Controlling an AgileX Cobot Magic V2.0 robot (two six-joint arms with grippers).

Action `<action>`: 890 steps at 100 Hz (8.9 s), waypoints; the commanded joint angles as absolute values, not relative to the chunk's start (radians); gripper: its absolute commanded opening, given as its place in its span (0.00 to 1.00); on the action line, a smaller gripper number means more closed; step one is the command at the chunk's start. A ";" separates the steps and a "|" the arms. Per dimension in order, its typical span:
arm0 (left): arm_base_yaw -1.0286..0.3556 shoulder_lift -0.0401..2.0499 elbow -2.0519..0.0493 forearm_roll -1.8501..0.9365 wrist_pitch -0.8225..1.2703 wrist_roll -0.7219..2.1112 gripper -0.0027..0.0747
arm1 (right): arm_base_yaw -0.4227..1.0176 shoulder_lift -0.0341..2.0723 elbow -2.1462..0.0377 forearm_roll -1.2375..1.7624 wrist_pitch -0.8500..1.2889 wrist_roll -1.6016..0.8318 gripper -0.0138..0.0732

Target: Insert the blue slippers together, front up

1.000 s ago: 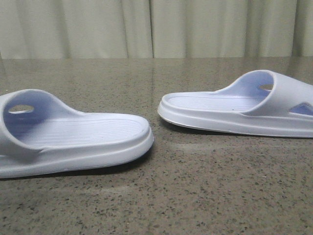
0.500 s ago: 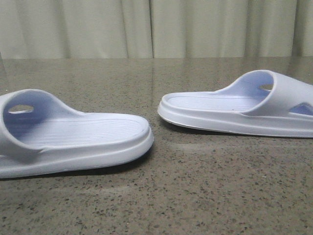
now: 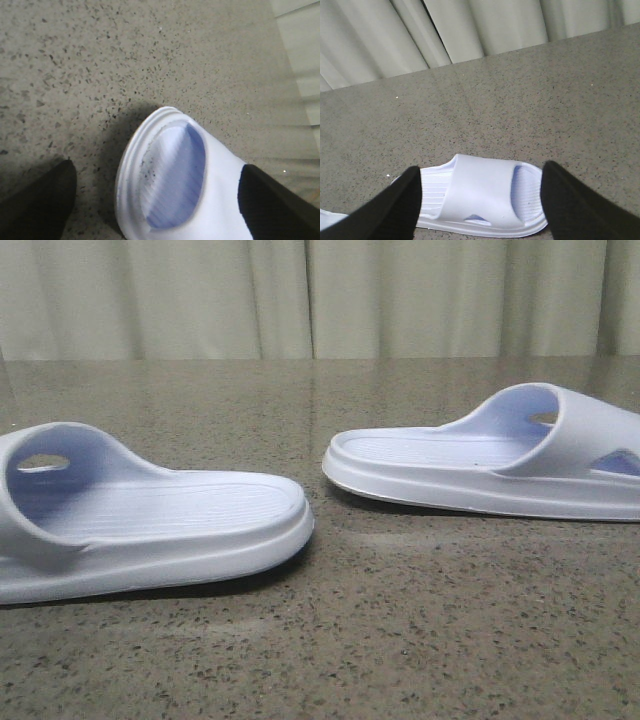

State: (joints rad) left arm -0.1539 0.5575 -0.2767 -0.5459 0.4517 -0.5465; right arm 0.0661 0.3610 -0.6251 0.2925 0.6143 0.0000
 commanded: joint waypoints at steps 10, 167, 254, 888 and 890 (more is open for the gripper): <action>-0.158 0.623 -0.303 -0.583 0.384 -0.554 0.79 | 0.068 0.378 -0.660 0.304 0.544 0.000 0.66; -0.158 0.687 -0.303 -0.899 0.332 -0.362 0.06 | 0.068 0.378 -0.653 0.304 0.532 0.000 0.66; -0.158 0.530 -0.303 -1.127 0.370 -0.332 0.06 | 0.068 0.495 -0.630 0.262 0.493 0.119 0.66; -0.158 0.530 -0.303 -1.385 0.544 -0.101 0.06 | 0.171 0.917 -0.807 1.023 0.705 -0.239 0.04; -0.158 0.530 -0.303 -1.389 0.551 -0.094 0.06 | 0.183 0.923 -0.807 1.026 0.697 -0.244 0.04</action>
